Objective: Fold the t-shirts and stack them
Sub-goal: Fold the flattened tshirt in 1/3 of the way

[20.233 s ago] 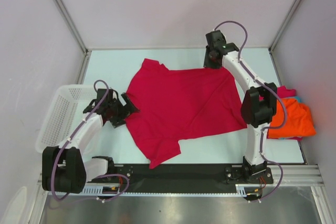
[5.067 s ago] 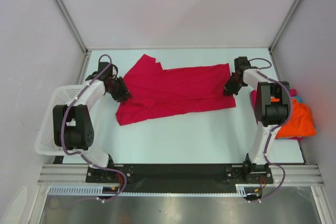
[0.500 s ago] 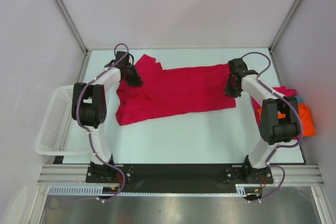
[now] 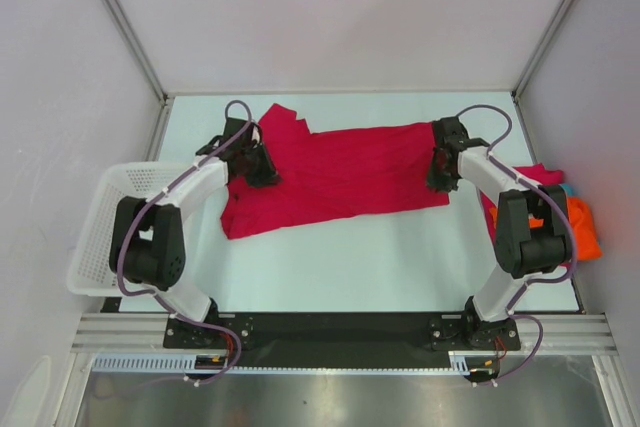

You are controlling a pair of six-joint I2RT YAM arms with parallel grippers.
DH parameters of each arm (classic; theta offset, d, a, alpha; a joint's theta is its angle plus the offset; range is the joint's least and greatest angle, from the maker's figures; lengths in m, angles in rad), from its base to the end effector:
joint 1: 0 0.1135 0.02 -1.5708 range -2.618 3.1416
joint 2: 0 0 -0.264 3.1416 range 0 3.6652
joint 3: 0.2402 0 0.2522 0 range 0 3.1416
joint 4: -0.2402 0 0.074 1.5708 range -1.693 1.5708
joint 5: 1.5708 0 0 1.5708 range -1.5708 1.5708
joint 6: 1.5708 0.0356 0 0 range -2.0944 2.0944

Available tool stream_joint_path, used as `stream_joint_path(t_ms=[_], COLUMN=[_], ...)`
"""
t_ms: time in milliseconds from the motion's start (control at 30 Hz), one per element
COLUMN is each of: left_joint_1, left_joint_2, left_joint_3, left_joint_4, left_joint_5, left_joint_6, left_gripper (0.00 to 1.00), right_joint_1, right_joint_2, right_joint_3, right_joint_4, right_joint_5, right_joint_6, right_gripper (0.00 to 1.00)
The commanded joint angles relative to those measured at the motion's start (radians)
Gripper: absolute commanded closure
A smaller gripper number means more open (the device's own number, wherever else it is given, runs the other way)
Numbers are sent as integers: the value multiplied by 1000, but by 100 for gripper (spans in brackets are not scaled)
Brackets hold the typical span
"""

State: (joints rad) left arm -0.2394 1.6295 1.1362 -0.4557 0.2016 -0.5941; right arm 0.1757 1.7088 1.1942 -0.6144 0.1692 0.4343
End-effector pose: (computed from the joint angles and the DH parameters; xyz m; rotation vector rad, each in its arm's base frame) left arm 0.3316 -0.0883 0.2254 -0.3745 2.5672 -0.5771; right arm 0.3415 0.0545 0.2080 0.3948 2.6417 -0.0359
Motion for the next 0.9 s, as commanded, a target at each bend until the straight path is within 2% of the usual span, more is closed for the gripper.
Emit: stream_joint_path(t_ms=[0, 167, 367, 400, 500, 567, 600, 633, 667, 700, 767, 800, 867], left_joint_1=[-23, -23, 34, 60, 90, 94, 94, 94, 94, 94, 95, 97, 101], left_joint_2=[0, 29, 36, 47, 128, 197, 211, 223, 233, 228, 213, 210, 230], left_joint_3=[-21, -49, -47, -27, 138, 282, 318, 367, 379, 381, 367, 366, 382], left_joint_4=[31, 40, 17, 12, -58, -109, -110, -106, -86, -58, 35, 58, 116], left_joint_5=[-7, -40, -77, -76, -93, -117, -123, -131, -126, -98, -71, -65, -42], left_joint_6=[2, 0, -39, -38, 10, 91, 147, 174, 203, 255, 293, 319, 352], left_gripper=[76, 76, 77, 77, 77, 76, 69, 64, 58, 46, 36, 27, 25], right_joint_1=[8, 2, -97, -108, -134, -149, -157, -165, -168, -170, -223, -232, -248], right_joint_2=[-43, -61, -34, -23, 50, 121, 139, 150, 166, 173, 198, 234, 297], right_joint_3=[-15, -39, -1, 20, 146, 261, 286, 303, 295, 283, 231, 222, 246], right_joint_4=[21, 18, 45, 48, 35, 10, 22, 36, 66, 156, 279, 391, 468], right_joint_5=[10, 33, -83, -103, -149, -192, -241, -278, -328, -467, -612, -720, -801], right_joint_6=[1, -6, 15, 18, 23, 32, 41, 66, 87, 109, 203, 237, 317], right_gripper=[79, 77, 73, 72, 64, 62, 59, 51, 47, 45, 46, 49, 51])
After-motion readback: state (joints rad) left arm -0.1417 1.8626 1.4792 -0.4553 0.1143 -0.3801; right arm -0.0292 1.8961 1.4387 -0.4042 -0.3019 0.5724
